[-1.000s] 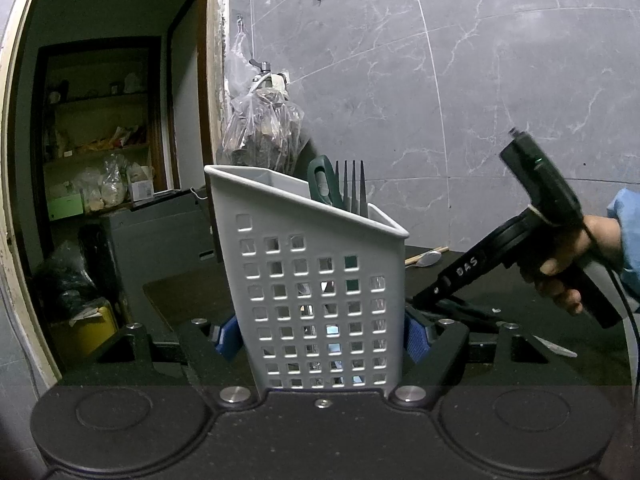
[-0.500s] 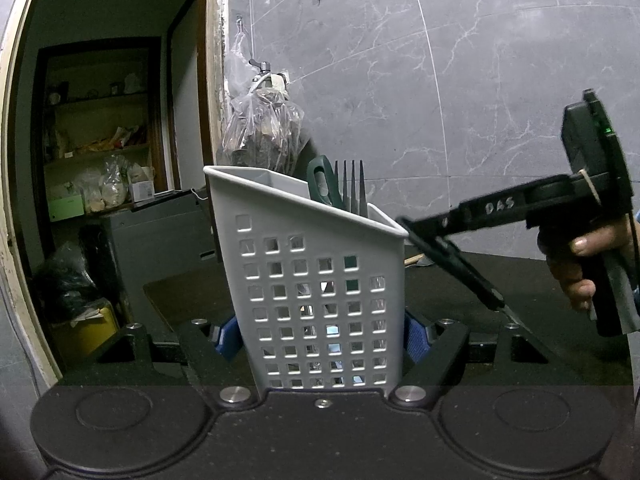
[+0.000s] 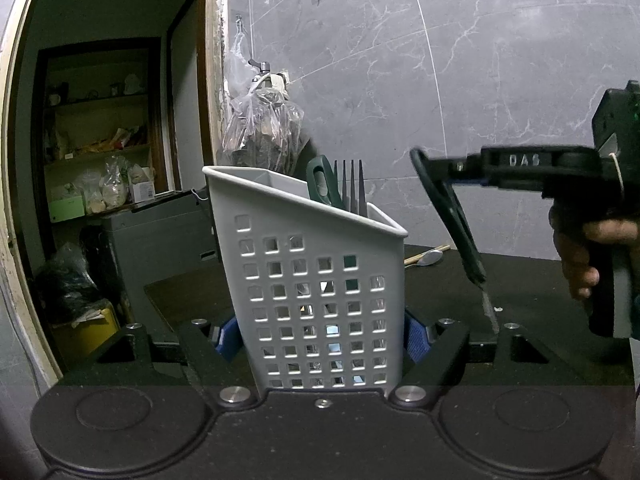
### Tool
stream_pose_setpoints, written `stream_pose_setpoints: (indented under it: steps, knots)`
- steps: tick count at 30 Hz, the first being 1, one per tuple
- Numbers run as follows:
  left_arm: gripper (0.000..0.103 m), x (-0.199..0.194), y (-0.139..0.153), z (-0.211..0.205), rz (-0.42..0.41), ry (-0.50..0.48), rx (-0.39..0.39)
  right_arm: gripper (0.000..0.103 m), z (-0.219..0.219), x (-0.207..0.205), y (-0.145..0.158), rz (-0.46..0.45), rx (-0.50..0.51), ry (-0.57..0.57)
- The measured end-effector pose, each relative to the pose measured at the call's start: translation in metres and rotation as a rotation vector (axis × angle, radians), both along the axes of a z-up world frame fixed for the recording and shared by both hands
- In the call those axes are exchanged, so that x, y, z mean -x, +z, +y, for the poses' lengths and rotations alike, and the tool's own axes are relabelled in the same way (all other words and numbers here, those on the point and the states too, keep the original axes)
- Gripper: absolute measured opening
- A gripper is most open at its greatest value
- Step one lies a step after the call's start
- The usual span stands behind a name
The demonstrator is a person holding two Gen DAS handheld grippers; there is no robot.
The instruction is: Organize utensils
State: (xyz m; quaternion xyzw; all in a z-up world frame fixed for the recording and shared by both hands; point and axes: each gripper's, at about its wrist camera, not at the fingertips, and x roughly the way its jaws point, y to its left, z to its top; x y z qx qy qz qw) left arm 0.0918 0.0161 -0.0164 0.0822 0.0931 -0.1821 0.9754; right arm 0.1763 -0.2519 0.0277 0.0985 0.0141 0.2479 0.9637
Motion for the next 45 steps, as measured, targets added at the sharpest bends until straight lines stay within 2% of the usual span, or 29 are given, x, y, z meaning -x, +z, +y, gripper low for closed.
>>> stream_pose_setpoints:
  steps: [6, 16, 45]
  knots:
    - [0.078, 0.000, 0.000, 0.000, -0.001, 0.000, 0.000, 0.033, 0.001, 0.011, 0.005, -0.103, -0.012, -0.009]
    - [0.078, 0.000, 0.000, 0.000, 0.000, 0.000, 0.001, 0.033, 0.001, 0.029, -0.001, -0.150, -0.009, 0.005]
    - [0.078, 0.000, 0.000, -0.001, 0.000, -0.001, 0.000, 0.034, -0.006, 0.032, 0.003, -0.118, -0.013, 0.013]
